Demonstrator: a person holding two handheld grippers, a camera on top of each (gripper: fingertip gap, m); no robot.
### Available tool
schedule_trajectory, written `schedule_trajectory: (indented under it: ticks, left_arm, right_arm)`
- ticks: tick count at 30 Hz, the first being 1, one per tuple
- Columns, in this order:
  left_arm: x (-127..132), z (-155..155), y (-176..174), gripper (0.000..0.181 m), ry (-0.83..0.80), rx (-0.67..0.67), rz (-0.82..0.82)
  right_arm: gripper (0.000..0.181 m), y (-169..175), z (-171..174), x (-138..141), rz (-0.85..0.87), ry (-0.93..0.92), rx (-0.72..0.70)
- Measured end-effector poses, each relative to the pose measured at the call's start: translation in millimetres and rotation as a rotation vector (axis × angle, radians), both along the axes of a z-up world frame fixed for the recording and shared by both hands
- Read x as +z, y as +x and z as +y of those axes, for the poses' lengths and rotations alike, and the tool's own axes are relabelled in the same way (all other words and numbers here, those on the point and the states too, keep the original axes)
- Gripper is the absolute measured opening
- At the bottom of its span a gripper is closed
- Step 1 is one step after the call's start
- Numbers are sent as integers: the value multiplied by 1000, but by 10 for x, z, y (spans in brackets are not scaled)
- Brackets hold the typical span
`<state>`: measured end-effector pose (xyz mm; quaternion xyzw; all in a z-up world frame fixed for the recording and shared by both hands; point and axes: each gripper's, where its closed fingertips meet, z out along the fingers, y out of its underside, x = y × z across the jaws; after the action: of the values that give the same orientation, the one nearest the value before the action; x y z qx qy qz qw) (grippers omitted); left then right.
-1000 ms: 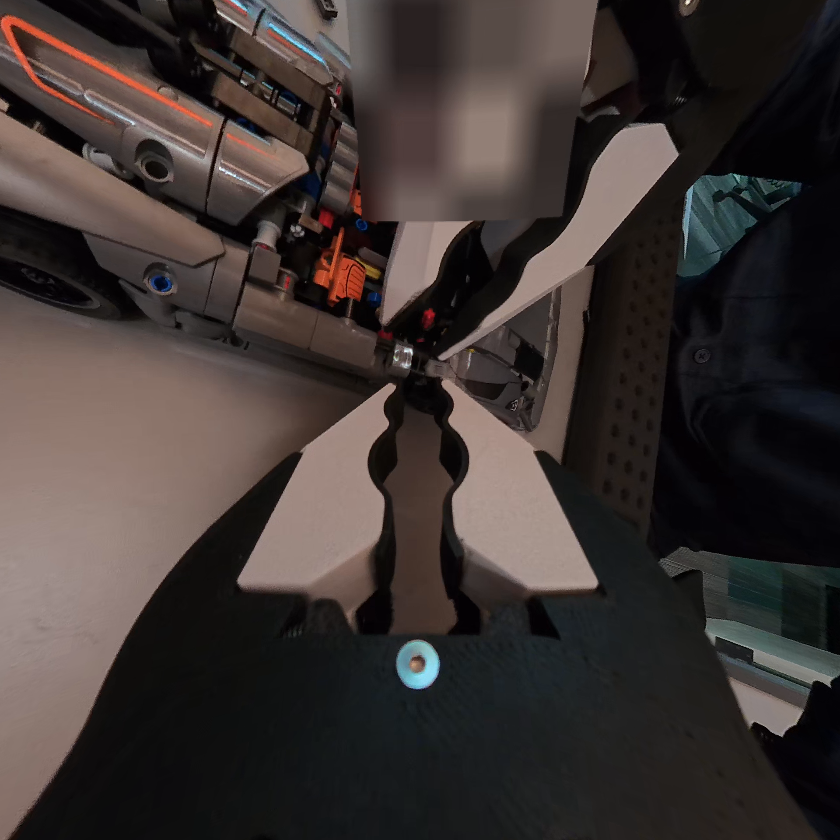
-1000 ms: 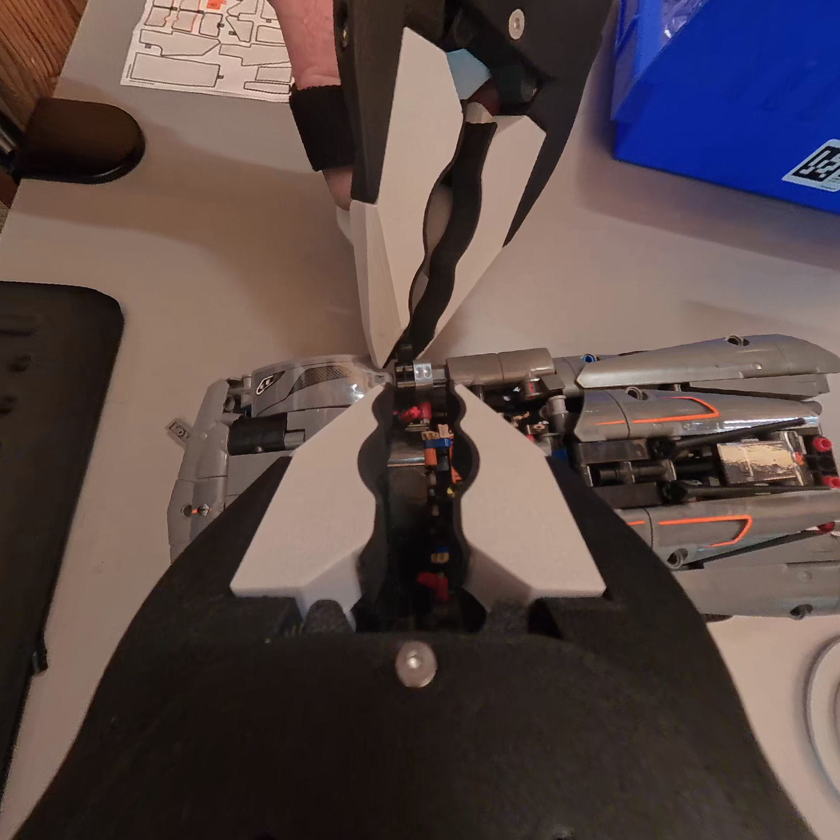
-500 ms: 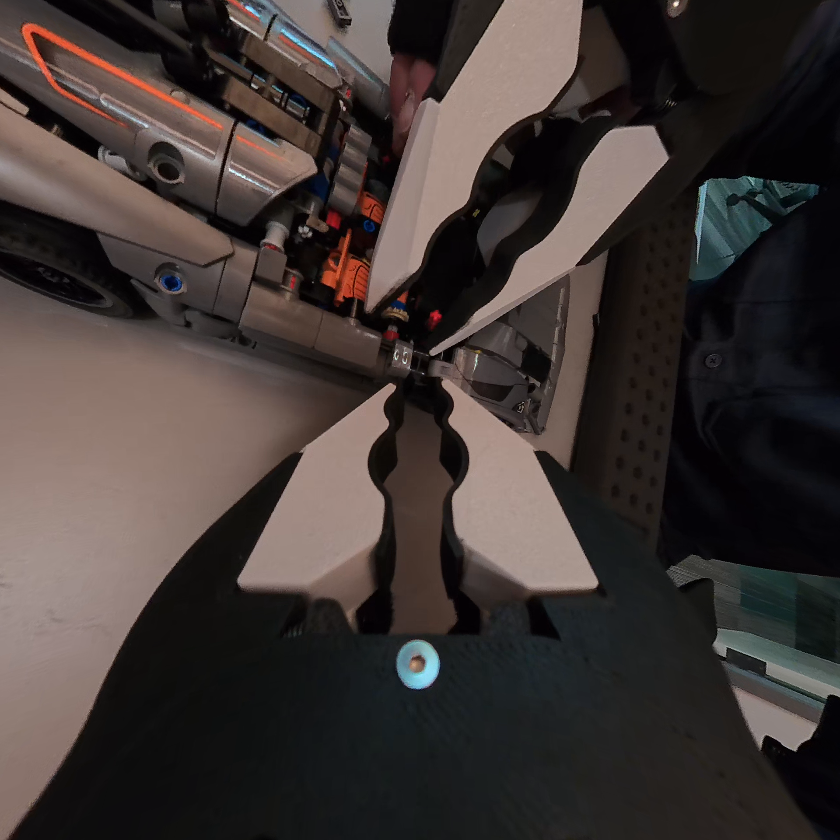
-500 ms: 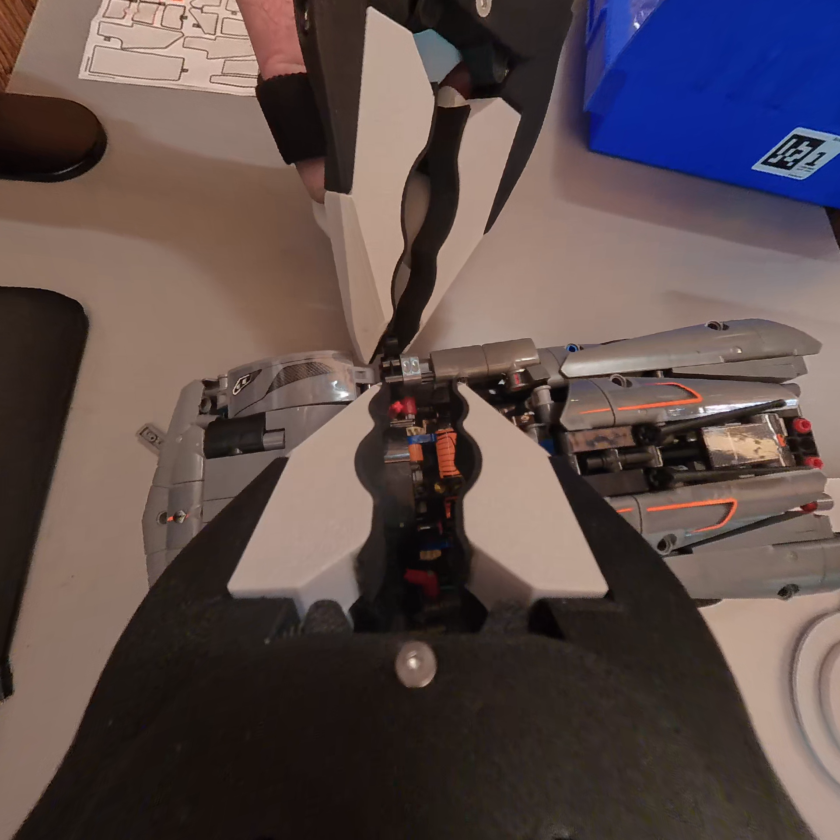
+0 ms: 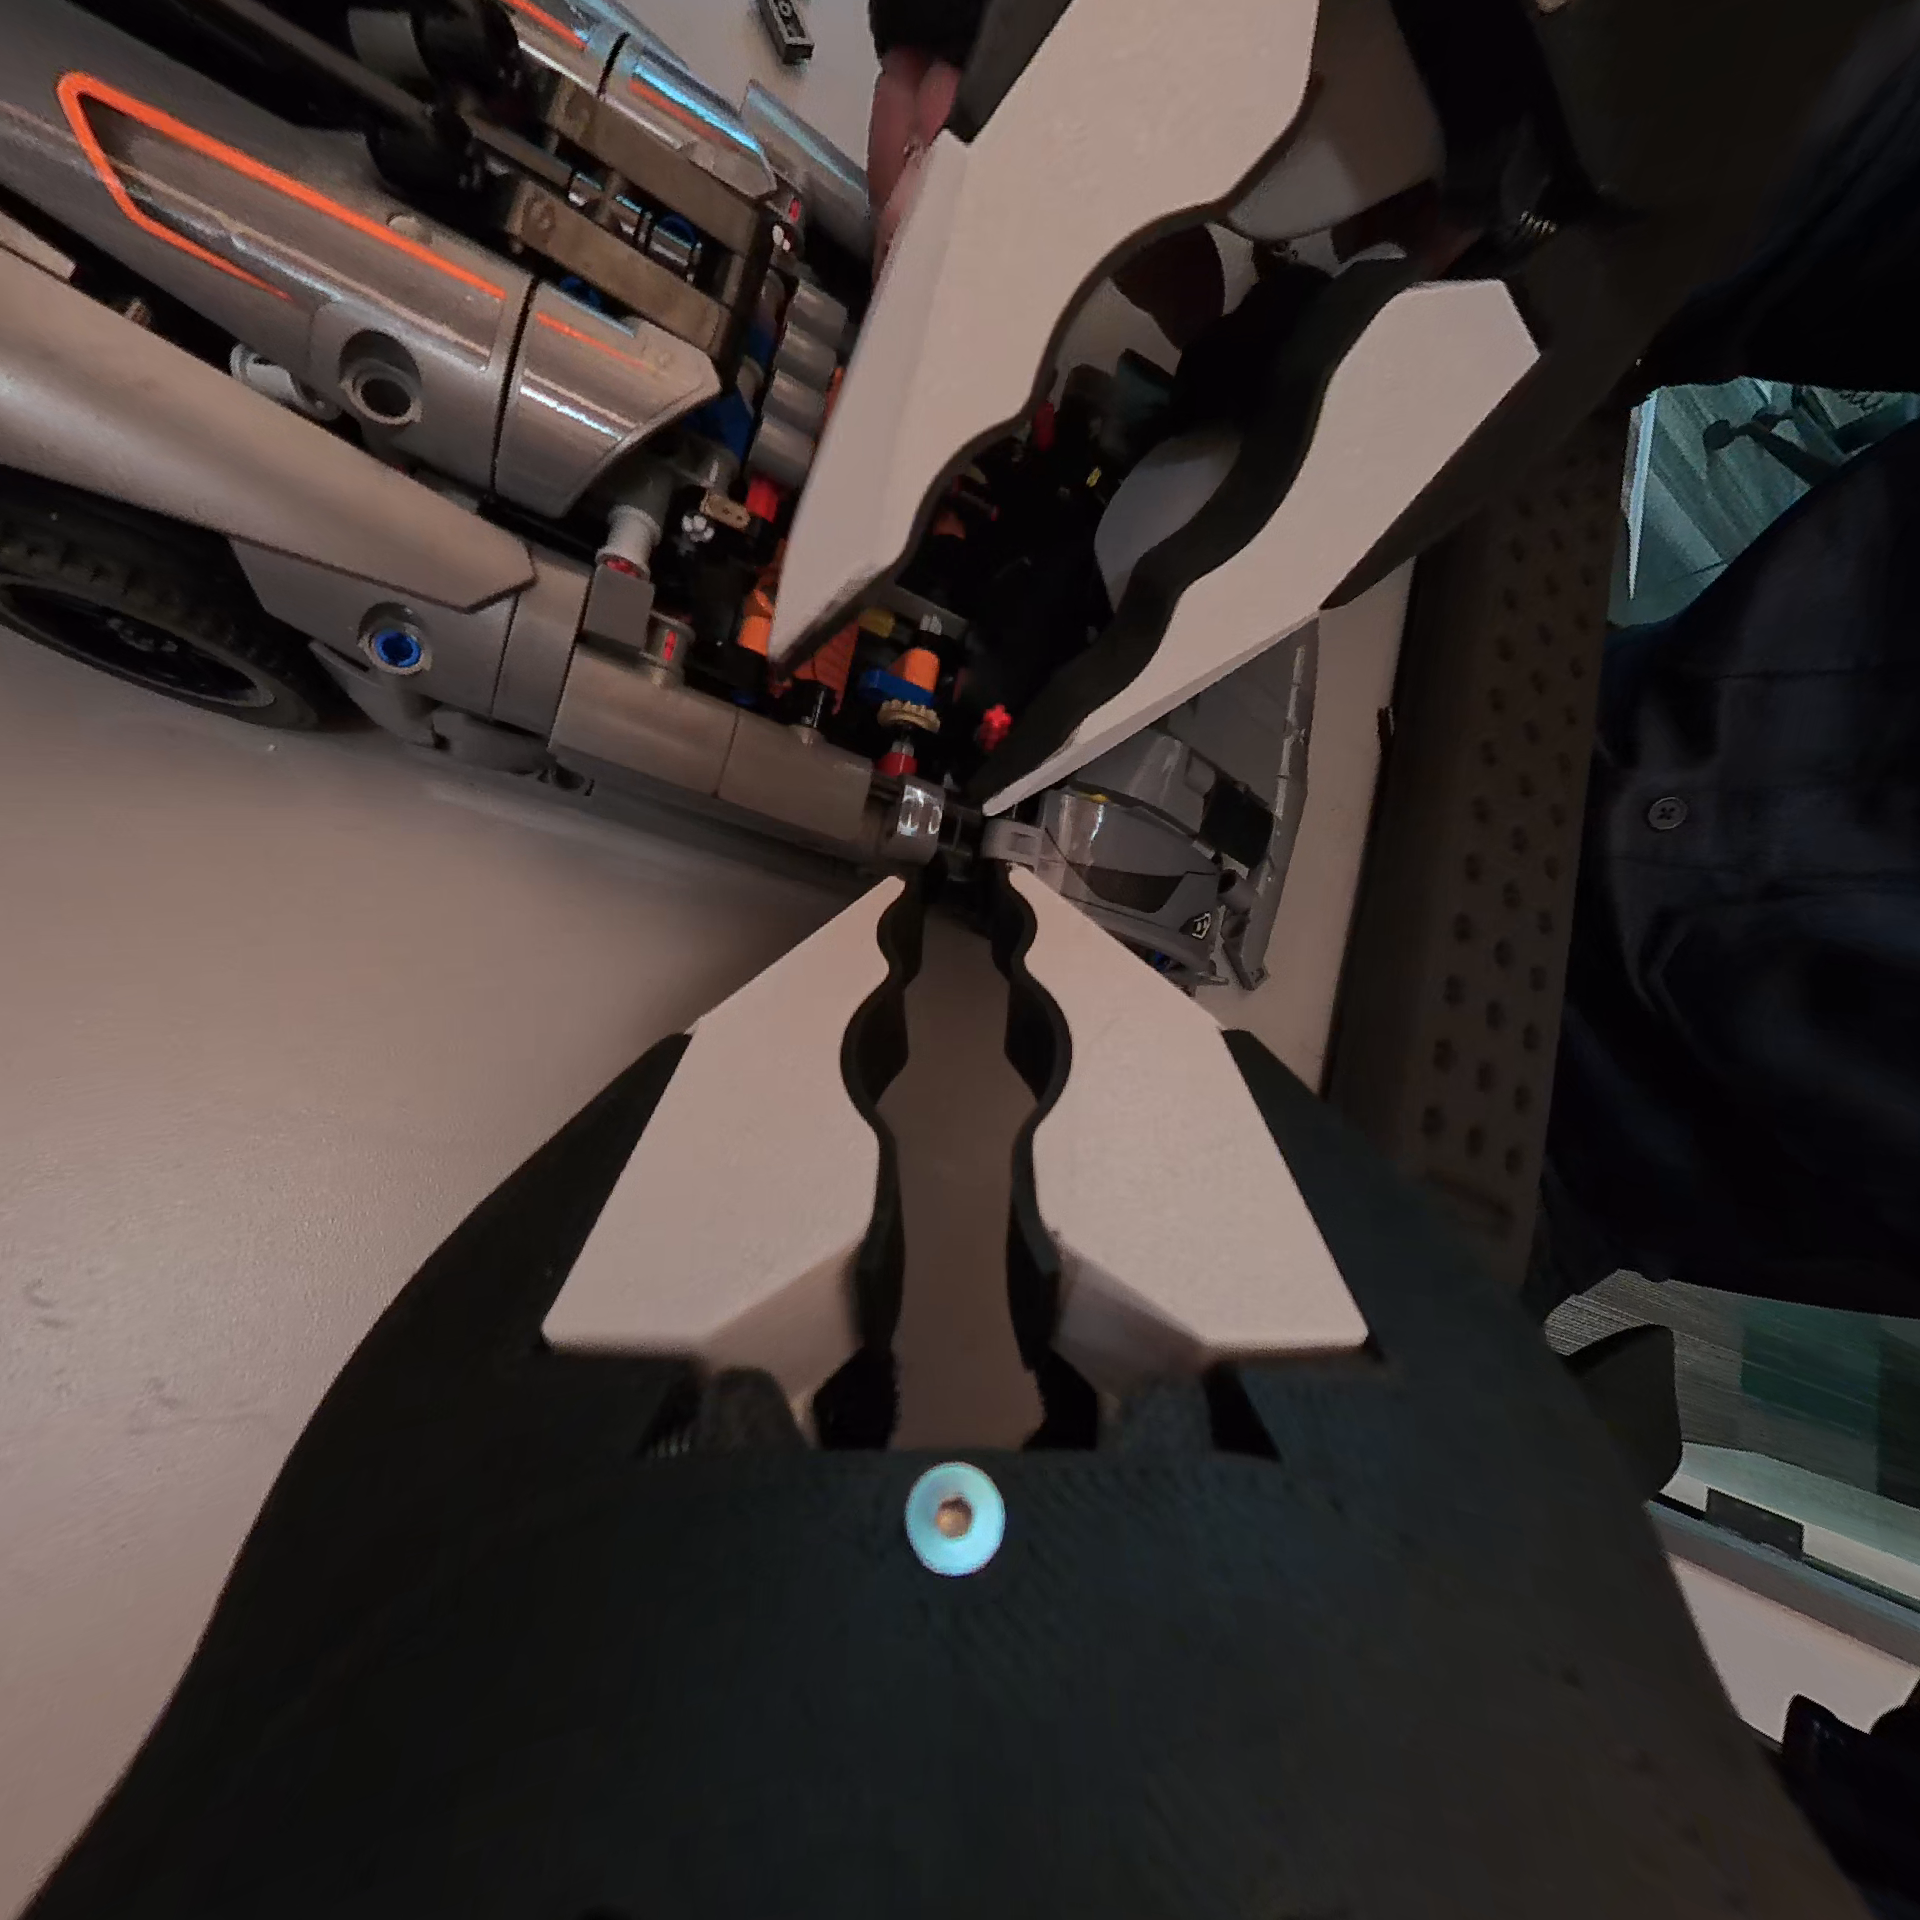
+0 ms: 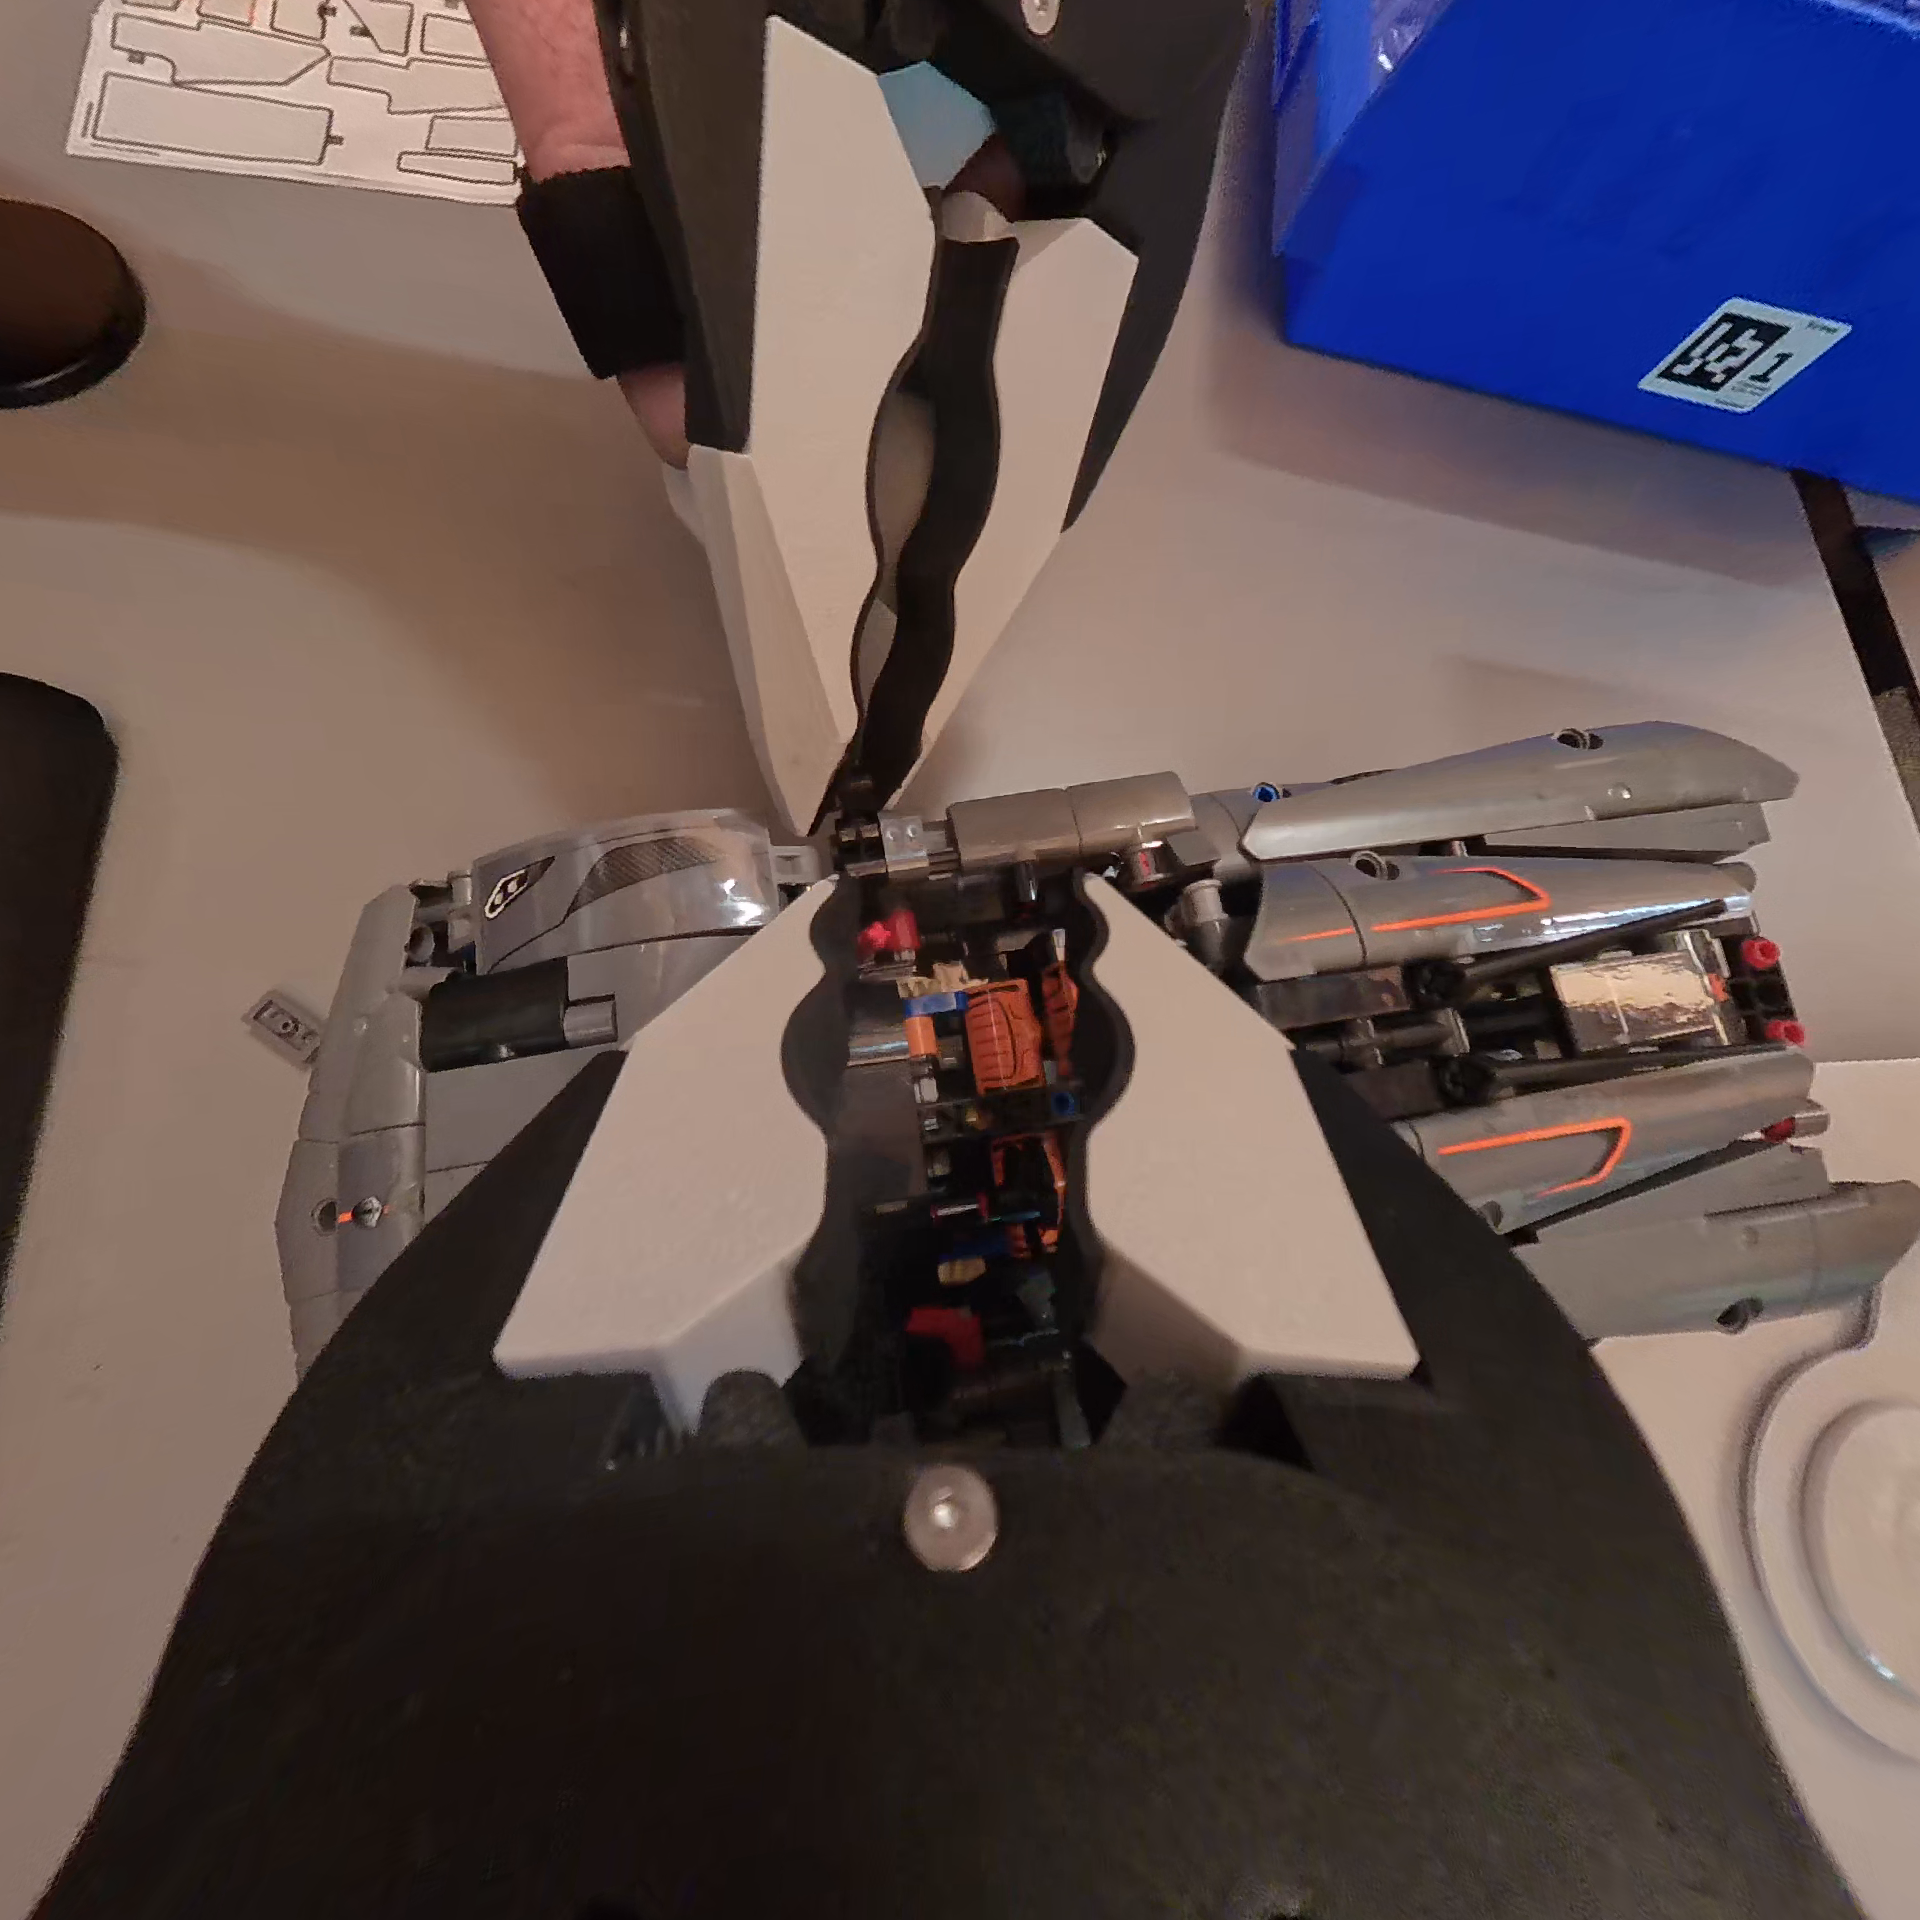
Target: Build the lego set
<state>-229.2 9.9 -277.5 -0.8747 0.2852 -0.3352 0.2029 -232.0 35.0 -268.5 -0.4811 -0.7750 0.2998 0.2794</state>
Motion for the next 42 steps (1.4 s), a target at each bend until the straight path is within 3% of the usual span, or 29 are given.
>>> schedule_trajectory:
  ticks: [31, 38, 42]
  left_arm:
    - [5, 118, -61, 10, 32, 28, 0]
    - [26, 83, -160, 23, 116, -7, 98]
    - [11, 93, -144, 19, 198, -55, 178]
  right_arm:
    - [31, -37, 11, -24, -43, -54, 59]
    - [31, -39, 13, -17, -34, -76, 59]
    - [31, -40, 12, -17, -32, -79, 60]
